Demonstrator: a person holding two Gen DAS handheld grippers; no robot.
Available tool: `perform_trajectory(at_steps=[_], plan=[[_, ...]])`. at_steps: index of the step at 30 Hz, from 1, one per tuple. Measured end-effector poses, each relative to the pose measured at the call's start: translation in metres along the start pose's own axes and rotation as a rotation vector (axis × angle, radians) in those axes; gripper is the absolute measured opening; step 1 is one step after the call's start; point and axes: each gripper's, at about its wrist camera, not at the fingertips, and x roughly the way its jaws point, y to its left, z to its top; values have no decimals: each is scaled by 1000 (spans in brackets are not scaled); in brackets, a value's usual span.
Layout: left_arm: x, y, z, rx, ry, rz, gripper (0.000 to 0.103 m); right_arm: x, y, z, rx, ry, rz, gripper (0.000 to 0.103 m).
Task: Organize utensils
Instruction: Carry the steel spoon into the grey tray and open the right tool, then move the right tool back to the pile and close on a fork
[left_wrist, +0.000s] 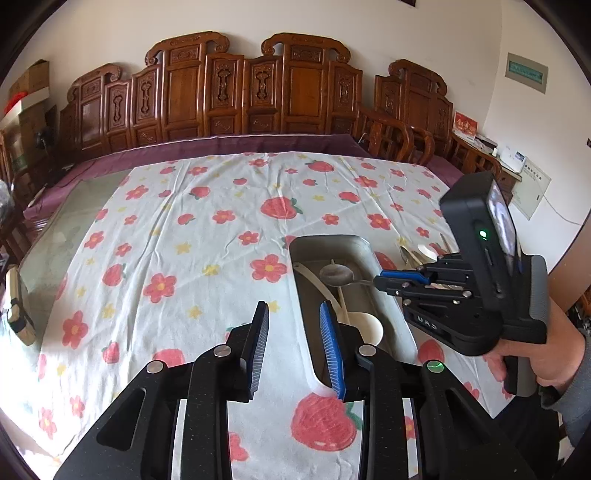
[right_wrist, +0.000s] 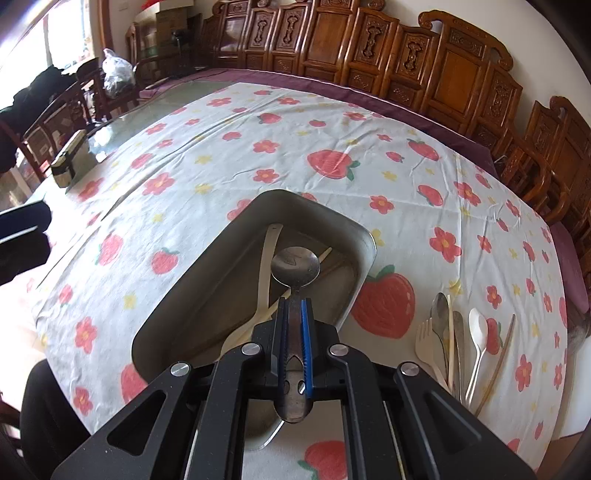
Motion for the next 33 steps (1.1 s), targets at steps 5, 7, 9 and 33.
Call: perform_trajectory(at_steps=[5, 7, 9, 33], plan=[[0, 7, -4, -16, 0, -1, 27, 9, 2, 9, 39, -19, -44, 8], [1, 10, -7, -28, 2, -8, 28, 14, 3, 11, 52, -18, -45, 8], [3, 12, -9, -35, 9, -15, 28, 18, 4, 12, 54, -13, -56, 8], [3, 8, -15, -8, 7, 7, 45, -32, -11, -14, 153, -130, 153, 10]])
